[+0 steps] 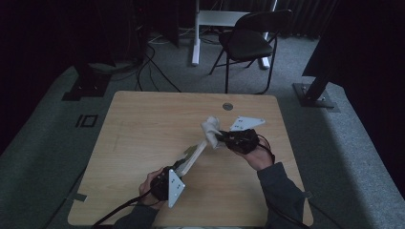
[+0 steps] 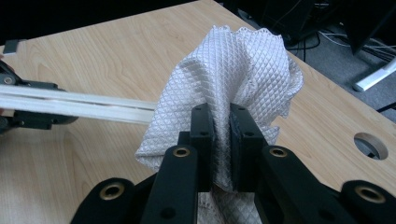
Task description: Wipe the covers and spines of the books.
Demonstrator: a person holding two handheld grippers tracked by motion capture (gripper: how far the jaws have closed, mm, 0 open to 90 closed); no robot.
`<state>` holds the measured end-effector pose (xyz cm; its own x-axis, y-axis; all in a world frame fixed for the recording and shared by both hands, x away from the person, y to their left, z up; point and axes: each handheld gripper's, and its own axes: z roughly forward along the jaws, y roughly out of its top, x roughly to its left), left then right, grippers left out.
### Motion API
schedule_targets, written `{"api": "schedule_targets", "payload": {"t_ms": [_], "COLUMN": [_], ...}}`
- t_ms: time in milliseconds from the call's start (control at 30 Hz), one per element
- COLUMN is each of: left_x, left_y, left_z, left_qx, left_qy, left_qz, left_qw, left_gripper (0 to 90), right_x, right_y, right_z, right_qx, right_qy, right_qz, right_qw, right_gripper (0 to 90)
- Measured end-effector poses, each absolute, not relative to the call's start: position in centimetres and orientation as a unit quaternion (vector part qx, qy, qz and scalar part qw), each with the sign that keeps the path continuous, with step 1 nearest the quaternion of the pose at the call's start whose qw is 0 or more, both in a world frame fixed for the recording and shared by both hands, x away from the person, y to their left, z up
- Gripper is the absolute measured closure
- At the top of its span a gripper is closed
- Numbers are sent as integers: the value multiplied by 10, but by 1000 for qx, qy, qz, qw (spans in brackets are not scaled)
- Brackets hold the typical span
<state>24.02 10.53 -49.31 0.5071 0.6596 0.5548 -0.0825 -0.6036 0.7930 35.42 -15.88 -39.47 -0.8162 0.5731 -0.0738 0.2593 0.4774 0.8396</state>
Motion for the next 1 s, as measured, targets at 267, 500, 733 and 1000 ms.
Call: {"api": "schedule_targets", "payload": {"t_ms": [267,500,733,1000], "left_x": [242,243,245,248], "left_y": [108,110,112,115], "left_z": [-491,-489,-487,-487], "left_qx": [767,770,767,767], "left_qy": [199,207,215,228], "left_qz": [445,426,412,385], "left_qw": [417,428,442,460], "left_gripper": [788,788,788,788], "right_x": [354,354,353,352], "right_y": [-164,-168,-170,-171], "right_z": [-402,-408,-416,-425], "right_qx": [260,269,277,284], "right_qy": [843,839,836,836], "right_qz": [435,438,443,442], "right_qw": [183,179,168,159], "right_gripper": [824,824,824,824]}}
